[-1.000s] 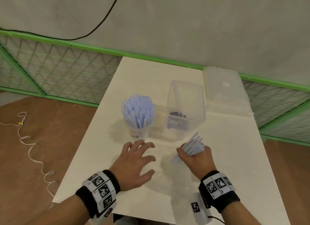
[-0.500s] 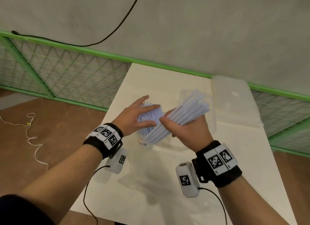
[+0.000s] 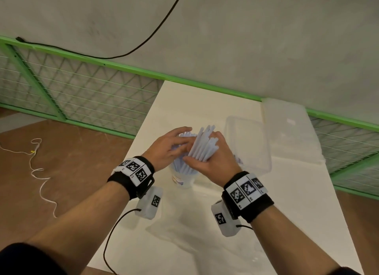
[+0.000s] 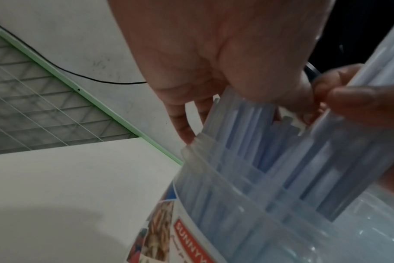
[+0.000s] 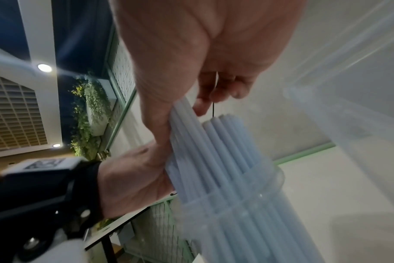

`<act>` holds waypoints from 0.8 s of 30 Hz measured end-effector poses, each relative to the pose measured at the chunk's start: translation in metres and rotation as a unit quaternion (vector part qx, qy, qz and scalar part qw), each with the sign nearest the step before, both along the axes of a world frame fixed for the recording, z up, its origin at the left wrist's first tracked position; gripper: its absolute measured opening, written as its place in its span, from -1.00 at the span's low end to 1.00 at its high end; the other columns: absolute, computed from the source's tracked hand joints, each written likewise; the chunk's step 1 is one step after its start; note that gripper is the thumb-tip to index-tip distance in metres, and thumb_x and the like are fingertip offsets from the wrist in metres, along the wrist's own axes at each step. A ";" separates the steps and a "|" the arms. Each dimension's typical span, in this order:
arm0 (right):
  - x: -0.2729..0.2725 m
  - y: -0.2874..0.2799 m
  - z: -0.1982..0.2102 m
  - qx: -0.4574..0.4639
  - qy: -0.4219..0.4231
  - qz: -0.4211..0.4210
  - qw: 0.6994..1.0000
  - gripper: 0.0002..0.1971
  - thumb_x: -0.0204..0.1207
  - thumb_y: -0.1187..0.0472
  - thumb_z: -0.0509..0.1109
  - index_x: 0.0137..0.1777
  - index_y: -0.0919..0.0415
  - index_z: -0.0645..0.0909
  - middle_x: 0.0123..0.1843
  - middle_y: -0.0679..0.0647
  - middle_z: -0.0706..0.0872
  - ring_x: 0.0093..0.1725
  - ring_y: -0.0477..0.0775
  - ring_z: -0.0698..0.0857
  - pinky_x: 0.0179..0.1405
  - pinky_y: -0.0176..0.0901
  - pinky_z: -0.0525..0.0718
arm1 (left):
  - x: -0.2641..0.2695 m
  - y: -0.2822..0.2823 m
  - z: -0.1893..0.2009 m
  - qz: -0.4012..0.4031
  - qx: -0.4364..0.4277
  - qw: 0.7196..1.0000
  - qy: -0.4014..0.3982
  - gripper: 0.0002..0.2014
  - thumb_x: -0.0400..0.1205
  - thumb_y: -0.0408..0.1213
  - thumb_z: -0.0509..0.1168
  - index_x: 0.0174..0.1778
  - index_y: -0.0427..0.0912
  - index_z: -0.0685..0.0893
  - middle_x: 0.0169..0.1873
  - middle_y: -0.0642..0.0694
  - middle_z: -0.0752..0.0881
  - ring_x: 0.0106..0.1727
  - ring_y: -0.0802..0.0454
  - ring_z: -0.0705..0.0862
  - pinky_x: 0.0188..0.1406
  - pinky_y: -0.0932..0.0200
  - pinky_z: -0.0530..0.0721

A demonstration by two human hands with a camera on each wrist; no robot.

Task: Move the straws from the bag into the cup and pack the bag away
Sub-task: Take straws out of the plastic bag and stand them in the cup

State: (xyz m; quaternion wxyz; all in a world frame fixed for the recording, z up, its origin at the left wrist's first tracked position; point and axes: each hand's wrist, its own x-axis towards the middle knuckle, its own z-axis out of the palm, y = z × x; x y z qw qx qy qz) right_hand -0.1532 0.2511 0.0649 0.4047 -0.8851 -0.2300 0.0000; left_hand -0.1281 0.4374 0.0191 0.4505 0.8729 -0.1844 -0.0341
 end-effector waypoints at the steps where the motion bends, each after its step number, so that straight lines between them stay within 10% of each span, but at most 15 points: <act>1: -0.001 0.003 -0.001 -0.003 -0.021 0.005 1.000 -0.62 0.36 0.04 0.63 0.09 -0.02 0.56 -0.05 -0.05 0.55 0.07 0.14 0.58 0.04 0.12 0.62 | -0.002 0.001 0.002 0.000 -0.009 1.000 0.004 -0.69 0.74 0.04 0.15 0.24 0.09 0.73 0.48 0.21 0.40 0.47 0.24 0.44 0.42 0.12 0.51; 4: 0.000 0.008 -0.003 -0.031 -0.067 0.020 0.997 -0.46 0.27 0.05 0.67 0.18 -0.05 0.47 -0.04 -0.28 0.41 0.07 -0.02 0.43 0.10 0.10 0.49 | -0.009 0.001 0.007 0.013 -0.063 0.998 0.006 -0.48 0.61 0.37 -0.03 0.31 0.25 0.61 0.52 0.24 0.37 0.51 0.36 0.38 0.39 0.46 0.39; 9: 0.001 -0.002 -0.011 -0.036 -0.032 -0.015 0.999 -0.34 0.18 -0.11 0.66 0.26 -0.01 0.49 0.16 -0.11 0.52 0.18 -0.01 0.47 0.22 0.01 0.47 | -0.024 0.003 0.016 0.060 -0.109 0.992 0.000 -0.56 0.69 0.13 0.04 0.44 0.16 0.57 0.50 0.20 0.46 0.53 0.35 0.37 0.45 0.42 0.33; 14: -0.017 -0.013 0.000 0.051 -0.041 -0.028 0.997 -0.30 0.44 0.04 0.60 0.51 -0.01 0.35 0.37 -0.12 0.48 0.19 -0.26 0.52 0.15 -0.52 0.45 | -0.046 0.000 0.035 0.109 -0.198 0.974 0.007 -0.55 0.76 -0.01 -0.08 0.53 0.10 0.48 0.46 0.23 0.53 0.50 0.29 0.45 0.44 0.49 0.33; 18: -0.036 -0.011 0.001 0.092 -0.094 -0.028 0.991 -0.34 0.63 0.20 0.41 0.62 -0.11 0.16 0.55 -0.06 0.46 0.32 -0.10 0.60 0.26 -0.33 0.57 | -0.068 -0.013 0.043 0.090 -0.241 0.966 -0.022 -0.57 0.78 -0.09 -0.01 0.60 0.11 0.37 0.40 0.13 0.61 0.45 0.10 0.56 0.42 0.36 0.44; 24: -0.035 -0.014 -0.019 0.038 -0.195 -0.022 0.980 -0.57 0.62 0.41 0.38 0.48 0.21 0.53 0.31 0.05 0.71 0.20 -0.05 0.71 0.18 -0.31 0.64 | -0.077 -0.024 0.040 0.093 -0.175 0.976 -0.089 -0.65 0.76 -0.28 0.15 0.45 0.05 0.56 0.35 0.18 0.66 0.42 0.24 0.58 0.44 0.26 0.49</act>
